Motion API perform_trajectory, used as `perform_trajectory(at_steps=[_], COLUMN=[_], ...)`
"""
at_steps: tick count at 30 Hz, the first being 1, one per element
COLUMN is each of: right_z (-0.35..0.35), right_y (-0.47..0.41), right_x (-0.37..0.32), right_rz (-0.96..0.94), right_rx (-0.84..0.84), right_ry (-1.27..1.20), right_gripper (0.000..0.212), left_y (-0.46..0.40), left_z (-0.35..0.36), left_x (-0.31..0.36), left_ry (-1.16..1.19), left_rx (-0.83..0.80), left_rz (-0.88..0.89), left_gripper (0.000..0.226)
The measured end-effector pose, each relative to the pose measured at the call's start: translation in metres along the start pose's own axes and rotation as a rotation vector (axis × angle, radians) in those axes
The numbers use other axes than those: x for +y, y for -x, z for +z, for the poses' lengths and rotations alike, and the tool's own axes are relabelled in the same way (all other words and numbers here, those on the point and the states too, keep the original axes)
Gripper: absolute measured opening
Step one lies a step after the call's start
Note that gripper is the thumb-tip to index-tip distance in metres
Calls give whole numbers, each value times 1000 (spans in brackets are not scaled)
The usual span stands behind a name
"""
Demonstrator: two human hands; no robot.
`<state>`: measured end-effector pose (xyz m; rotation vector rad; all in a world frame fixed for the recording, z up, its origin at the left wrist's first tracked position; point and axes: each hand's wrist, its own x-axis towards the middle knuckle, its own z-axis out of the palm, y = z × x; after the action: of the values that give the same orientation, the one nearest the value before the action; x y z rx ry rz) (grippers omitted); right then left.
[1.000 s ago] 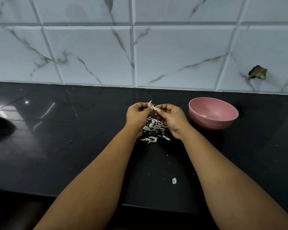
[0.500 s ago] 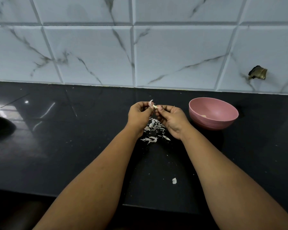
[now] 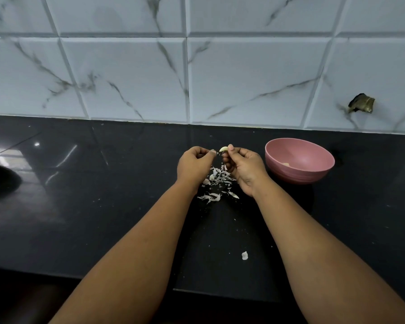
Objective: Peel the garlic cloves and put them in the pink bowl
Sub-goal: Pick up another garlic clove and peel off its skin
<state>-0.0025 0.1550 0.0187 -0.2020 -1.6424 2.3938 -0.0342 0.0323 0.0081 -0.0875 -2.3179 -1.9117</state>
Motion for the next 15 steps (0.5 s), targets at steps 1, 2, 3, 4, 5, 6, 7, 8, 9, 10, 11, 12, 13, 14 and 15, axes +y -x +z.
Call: perform_trajectory(at_steps=[1,2,3,4,5,6,7,8,9,10,11,12,13,14,15], right_z=[0,0,-1,-1,-1,-1,-1,-1,-2,-2,-2,-2,-2,-2,-2], right_y=[0,0,0,0,0,-1,-1,-1,-1,0,0,1,1,1,1], right_x=[-1,-1,-2,-2,-3,-3,-3,-3,-3,-3,-3,-3,-3,-3,-2], right_rz=[1,3,4,6,8,11,14,18,22,25,27,29,30,32,32], right_rx=[12,23,32,39,45,50,54,59,63,67,69,69,67,61,51], right_ry=[-3,-9,-13,-12,-7,-1,6,14,24,34,43,53,62,74,89], right_gripper=[13,14,14,15,15,14,14,13,14,14,16,17,17,17,17], left_y=[-1,-1,-3,-4,-4,-3,-2,-2,-1,1,3,5,7,9,10], left_z=[-1,-2,-3,-5,-6,-7,-8,-9,-9,-8,-7,-5,-4,-3,-2], left_x=[-1,-3,-5,-5,-6,-5,-5,-5,-4,-2,0,2,4,7,7], left_ry=[-70,-147,-222,-279,-307,-311,-301,-290,-266,-223,-158,-83,-19,17,25], left_rx=[9,23,36,45,49,47,44,42,39,26,8,-11,-28,-44,-58], left_rz=[33,68,97,117,119,108,92,89,90,98,108,114,112,113,123], left_gripper=[16,17,17,18,21,24,26,28,29,27,23,19,17,17,17])
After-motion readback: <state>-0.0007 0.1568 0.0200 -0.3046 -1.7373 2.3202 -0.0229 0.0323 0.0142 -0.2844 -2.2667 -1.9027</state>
